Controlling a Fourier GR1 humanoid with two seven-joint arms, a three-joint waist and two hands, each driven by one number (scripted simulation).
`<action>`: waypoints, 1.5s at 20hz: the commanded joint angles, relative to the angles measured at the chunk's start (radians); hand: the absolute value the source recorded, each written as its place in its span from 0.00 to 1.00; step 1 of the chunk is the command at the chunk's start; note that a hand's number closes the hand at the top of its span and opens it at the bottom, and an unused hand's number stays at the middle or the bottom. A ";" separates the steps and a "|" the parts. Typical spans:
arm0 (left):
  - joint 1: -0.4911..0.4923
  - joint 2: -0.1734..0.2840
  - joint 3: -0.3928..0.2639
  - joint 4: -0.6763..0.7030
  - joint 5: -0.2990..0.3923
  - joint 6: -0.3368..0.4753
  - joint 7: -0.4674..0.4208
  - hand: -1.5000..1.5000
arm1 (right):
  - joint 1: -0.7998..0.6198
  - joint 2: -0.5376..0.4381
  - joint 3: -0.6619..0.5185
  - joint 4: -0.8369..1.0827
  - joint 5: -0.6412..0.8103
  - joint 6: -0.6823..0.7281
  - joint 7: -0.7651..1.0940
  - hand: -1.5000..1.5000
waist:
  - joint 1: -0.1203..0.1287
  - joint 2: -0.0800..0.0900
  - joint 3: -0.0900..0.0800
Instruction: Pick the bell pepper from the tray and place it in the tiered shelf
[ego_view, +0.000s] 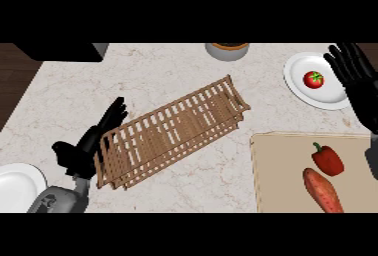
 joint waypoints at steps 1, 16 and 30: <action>0.000 0.010 0.039 -0.053 -0.028 0.056 0.042 0.50 | -0.034 0.021 -0.014 0.093 -0.080 0.158 -0.054 1.00 | -0.024 -0.011 -0.009; 0.029 0.013 0.126 -0.128 -0.074 0.227 0.075 0.50 | 0.028 -0.137 -0.153 0.553 -0.640 1.128 -0.040 0.00 | -0.002 -0.001 -0.003; 0.031 0.055 0.180 -0.155 -0.049 0.215 0.116 0.50 | -0.053 -0.377 -0.315 0.097 -0.123 1.142 -0.001 0.00 | -0.022 -0.010 0.000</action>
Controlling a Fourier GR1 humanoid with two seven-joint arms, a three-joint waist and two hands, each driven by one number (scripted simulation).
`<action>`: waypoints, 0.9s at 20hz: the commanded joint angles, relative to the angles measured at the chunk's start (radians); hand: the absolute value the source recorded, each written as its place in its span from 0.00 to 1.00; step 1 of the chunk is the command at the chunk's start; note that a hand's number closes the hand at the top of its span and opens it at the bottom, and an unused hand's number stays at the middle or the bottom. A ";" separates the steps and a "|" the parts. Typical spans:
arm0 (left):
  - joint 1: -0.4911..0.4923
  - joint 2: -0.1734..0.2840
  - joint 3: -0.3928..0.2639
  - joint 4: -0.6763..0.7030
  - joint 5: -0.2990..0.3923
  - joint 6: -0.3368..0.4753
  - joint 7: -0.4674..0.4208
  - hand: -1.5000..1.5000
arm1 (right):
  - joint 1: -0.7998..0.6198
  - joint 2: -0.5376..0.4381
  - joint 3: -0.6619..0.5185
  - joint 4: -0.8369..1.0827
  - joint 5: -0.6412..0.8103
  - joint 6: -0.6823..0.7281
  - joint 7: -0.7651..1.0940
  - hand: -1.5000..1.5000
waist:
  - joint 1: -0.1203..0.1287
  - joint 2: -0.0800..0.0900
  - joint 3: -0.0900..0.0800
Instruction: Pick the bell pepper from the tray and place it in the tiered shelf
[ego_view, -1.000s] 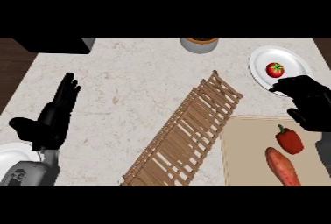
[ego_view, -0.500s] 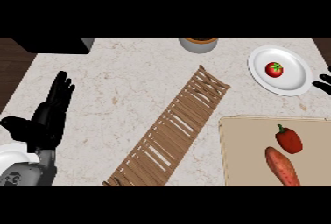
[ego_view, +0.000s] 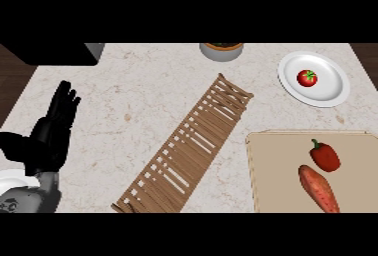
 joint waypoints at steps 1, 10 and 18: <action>-0.003 -0.005 0.000 -0.002 0.005 -0.006 0.002 0.50 | -0.024 0.007 -0.039 -0.150 0.229 0.102 -0.094 0.00 | 0.003 0.005 -0.001; 0.070 -0.003 -0.002 -0.069 -0.006 -0.009 -0.005 0.50 | 0.177 0.115 -0.041 -0.368 0.700 -0.017 -0.343 0.00 | 0.006 0.003 -0.001; 0.031 -0.016 0.002 -0.030 -0.023 -0.009 -0.005 0.50 | 0.295 0.079 0.198 -0.338 1.142 -0.414 -0.594 0.00 | 0.006 0.008 -0.004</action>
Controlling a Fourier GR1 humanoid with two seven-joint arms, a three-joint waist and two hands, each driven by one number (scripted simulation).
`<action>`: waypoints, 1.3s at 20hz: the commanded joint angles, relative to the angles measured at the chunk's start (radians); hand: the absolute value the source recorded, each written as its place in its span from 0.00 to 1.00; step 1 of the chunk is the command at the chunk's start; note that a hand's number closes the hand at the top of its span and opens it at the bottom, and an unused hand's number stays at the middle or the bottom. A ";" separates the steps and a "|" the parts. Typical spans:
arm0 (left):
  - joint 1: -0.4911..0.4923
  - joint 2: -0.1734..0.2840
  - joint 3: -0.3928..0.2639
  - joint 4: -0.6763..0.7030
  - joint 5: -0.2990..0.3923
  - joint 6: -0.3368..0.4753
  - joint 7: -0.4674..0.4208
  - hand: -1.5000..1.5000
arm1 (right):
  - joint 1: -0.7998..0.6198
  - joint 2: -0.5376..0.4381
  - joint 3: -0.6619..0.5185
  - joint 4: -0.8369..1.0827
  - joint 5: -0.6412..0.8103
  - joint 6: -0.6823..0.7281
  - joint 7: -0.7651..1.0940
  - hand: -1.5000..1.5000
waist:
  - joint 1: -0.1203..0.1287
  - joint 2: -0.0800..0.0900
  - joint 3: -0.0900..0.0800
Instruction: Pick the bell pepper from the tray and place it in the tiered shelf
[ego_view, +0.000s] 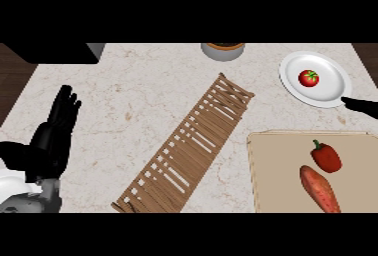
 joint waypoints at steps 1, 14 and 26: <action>-0.012 -0.013 -0.016 -0.002 -0.027 0.018 0.026 0.50 | 0.051 -0.014 0.111 0.129 0.238 -0.153 -0.263 0.00 | 0.004 0.002 -0.002; -0.003 -0.036 0.032 0.025 -0.040 -0.031 0.002 0.50 | -0.213 0.048 0.244 0.710 0.359 -0.375 -0.551 0.00 | 0.000 -0.004 -0.005; -0.041 -0.036 0.098 0.035 -0.037 -0.077 0.058 0.50 | -0.235 0.126 0.265 0.897 0.402 -0.512 -0.687 0.00 | -0.014 -0.005 -0.006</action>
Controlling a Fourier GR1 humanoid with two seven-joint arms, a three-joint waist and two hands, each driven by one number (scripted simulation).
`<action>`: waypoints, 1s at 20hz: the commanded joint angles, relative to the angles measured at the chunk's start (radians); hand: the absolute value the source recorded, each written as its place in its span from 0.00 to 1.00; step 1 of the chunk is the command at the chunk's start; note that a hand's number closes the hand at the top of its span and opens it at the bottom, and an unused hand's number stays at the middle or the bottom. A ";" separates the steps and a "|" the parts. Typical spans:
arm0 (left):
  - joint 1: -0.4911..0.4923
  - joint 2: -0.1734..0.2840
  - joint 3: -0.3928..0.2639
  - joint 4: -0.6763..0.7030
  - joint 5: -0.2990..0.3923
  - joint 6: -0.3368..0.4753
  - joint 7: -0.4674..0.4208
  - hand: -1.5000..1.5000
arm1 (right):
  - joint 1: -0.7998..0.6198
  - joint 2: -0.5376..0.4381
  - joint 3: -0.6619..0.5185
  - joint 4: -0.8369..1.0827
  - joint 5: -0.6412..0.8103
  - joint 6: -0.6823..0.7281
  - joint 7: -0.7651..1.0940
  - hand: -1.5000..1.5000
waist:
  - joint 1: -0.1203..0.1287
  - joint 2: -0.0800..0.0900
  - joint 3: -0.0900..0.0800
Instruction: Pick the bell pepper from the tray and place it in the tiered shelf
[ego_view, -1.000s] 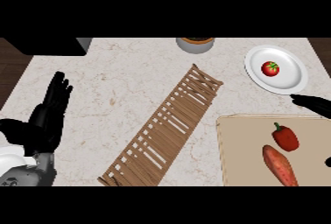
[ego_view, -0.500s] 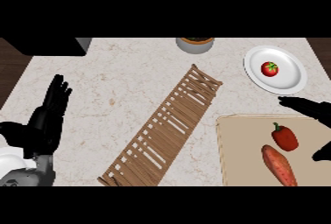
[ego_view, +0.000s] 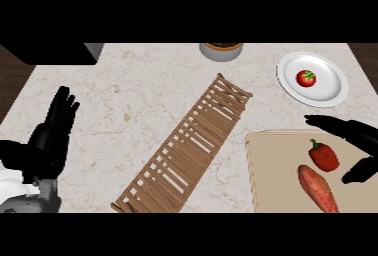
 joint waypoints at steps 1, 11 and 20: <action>-0.034 0.024 0.041 0.000 0.024 -0.048 0.029 0.50 | -0.063 0.001 -0.010 0.116 0.016 0.021 -0.146 0.00 | 0.002 0.001 0.000; -0.039 -0.070 -0.007 0.011 -0.056 -0.015 0.033 0.50 | -0.091 0.088 0.031 0.204 0.089 -0.025 -0.122 0.00 | -0.004 0.000 0.000; -0.068 -0.053 0.046 0.015 -0.050 -0.031 0.046 0.50 | -0.099 0.132 0.009 0.212 0.112 -0.236 -0.175 1.00 | -0.003 0.002 0.000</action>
